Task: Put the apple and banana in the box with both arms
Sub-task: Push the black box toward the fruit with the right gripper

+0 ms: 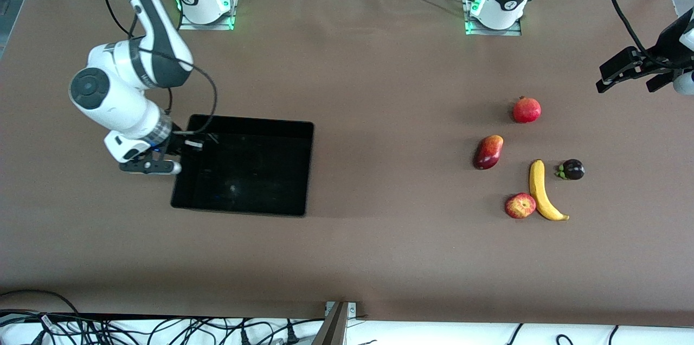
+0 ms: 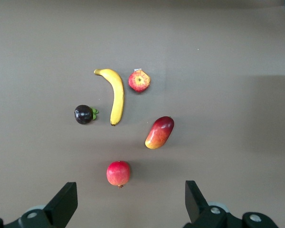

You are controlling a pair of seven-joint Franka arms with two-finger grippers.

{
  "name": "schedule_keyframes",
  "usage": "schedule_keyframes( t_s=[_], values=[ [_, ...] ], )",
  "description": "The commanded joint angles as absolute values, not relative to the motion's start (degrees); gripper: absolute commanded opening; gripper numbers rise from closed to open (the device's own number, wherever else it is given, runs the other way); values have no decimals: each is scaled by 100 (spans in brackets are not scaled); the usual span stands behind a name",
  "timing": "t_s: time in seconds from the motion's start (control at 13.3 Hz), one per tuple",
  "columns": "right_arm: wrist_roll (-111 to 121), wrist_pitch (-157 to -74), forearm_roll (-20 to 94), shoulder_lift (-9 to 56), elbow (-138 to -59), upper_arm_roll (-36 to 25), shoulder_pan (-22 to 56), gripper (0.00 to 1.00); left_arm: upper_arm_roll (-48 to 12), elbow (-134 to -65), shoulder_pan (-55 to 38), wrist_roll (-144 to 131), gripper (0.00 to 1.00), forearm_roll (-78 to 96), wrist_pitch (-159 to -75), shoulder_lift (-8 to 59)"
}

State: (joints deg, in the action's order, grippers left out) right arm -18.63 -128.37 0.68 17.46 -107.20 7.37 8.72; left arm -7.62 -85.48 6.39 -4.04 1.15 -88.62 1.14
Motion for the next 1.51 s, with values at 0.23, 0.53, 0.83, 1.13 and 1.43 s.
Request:
schedule_keyframes(
  t_s=[0.23,0.53,0.83,1.13,1.43],
  values=[
    [-4270,-12665,132,2854,-9467,703,2802,0,-729,-8561,633,-325,100,246,-8807,53],
    [-5086,-12718,106,3646,-8580,510,3804,0,-712,-8561,633,-316,100,246,-8807,53],
    [-5168,-12788,105,4331,-7789,89,4428,0,-712,-8561,633,-316,100,246,-8807,62],
    [-5142,-12876,105,4544,-7629,9,4614,0,-712,-8561,642,-316,100,246,-8807,70],
    [-5115,-13157,106,4719,-7629,9,4816,0,-703,-8561,642,-316,100,246,-8807,79]
  ],
)
